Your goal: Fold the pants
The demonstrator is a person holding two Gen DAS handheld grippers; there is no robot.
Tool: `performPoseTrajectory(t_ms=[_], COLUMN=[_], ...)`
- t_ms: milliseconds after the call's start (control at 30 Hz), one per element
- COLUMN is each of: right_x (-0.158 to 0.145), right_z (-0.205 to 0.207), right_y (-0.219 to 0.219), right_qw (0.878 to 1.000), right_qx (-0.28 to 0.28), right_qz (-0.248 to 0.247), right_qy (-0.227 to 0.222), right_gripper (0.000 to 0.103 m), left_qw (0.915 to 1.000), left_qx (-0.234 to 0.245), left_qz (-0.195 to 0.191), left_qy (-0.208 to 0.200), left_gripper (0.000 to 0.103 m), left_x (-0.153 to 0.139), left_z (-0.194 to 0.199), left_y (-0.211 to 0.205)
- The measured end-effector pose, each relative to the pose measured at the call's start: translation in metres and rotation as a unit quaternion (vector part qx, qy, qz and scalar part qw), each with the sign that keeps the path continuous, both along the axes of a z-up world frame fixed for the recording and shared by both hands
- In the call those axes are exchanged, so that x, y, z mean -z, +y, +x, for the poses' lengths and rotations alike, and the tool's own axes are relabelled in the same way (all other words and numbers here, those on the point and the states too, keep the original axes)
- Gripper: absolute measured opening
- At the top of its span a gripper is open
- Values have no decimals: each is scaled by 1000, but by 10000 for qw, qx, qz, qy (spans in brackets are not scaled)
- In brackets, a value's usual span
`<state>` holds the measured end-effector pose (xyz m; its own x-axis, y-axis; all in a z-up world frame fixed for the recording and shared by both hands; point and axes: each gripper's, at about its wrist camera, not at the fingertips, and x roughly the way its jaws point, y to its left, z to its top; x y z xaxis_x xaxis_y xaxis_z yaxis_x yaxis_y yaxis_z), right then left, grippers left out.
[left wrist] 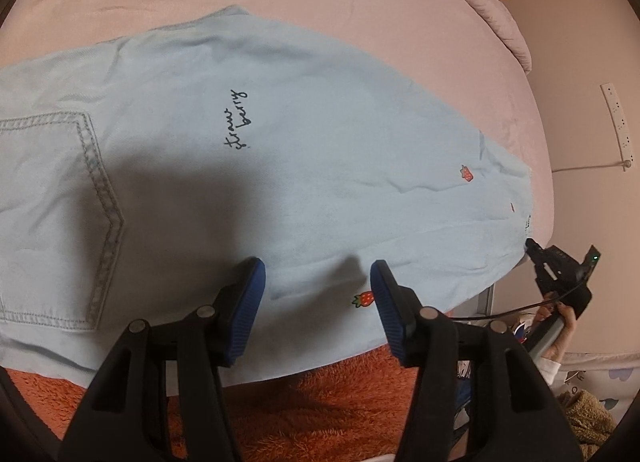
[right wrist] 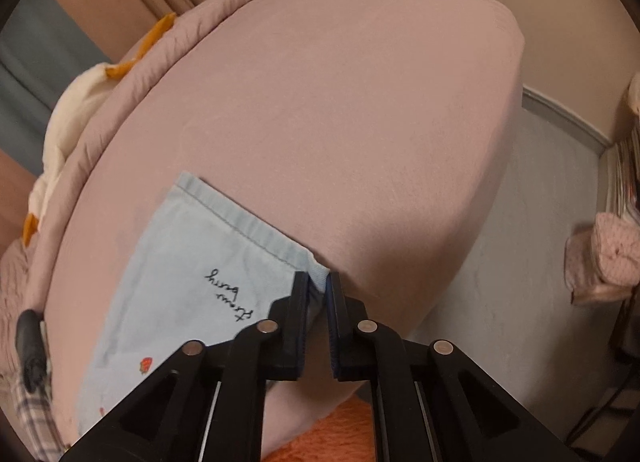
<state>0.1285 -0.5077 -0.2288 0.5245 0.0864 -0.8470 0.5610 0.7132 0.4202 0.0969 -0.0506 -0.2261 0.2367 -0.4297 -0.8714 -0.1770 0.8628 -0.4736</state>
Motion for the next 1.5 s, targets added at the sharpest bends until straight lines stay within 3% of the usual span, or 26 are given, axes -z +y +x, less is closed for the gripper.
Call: performPoseTrajectory(t_ms=[67, 133, 200, 233, 300, 400, 433, 567, 700, 900, 1133, 1200, 1367, 1500], right_x=[-4, -5, -6, -8, -9, -6, -4, 5, 4, 5, 10, 13, 16, 19], right_z=[0, -2, -9, -14, -21, -25, -24, -15, -9, -3, -2, -3, -8, -8], right_y=[-1, -3, -5, -4, -2, 8, 12, 23, 21, 13, 4, 2, 9, 6], right_qw=[10000, 9999, 9998, 9998, 9997, 9980, 9970, 9968, 9973, 9975, 9929, 9899, 9823, 9791], right_qx=[4, 57, 169, 199, 163, -51, -154, -290, -185, -75, 81, 104, 3, 35], right_qz=[20, 99, 43, -2, 90, 503, 622, 637, 514, 377, 691, 905, 1320, 1484], right_qy=[-25, -32, 0, -19, -145, -381, -435, -398, -485, -602, -967, -1086, -1327, -1391], right_gripper=[8, 16, 42, 45, 46, 46, 46, 46, 46, 46, 46, 38, 36, 26], left_qw=[10000, 10000, 10000, 9999, 9999, 9983, 9978, 9985, 9983, 9990, 9991, 9993, 9994, 9994], left_qx=[-14, -1, 70, 114, 118, 379, 471, 535, 574, 223, 299, 273, 278, 292], left_qz=[-29, -66, -17, 40, 61, -151, -121, -48, -24, -392, -310, -269, -204, -201], left_qy=[8, 17, 43, 63, -34, -416, -450, -118, -88, 26, -48, -42, -60, -50], left_gripper=[55, 57, 57, 57, 57, 71, 72, 71, 71, 71, 71, 71, 71, 70], left_x=[1, 0, -1, -3, -11, -23, -23, -7, -2, 2, -1, -2, -1, -1], left_z=[-5, -5, -6, -5, -7, -9, -8, -2, 0, -1, -6, -7, -5, -4], left_y=[2, 3, 3, 1, -4, -16, -22, -34, -36, -18, -15, -16, -23, -23])
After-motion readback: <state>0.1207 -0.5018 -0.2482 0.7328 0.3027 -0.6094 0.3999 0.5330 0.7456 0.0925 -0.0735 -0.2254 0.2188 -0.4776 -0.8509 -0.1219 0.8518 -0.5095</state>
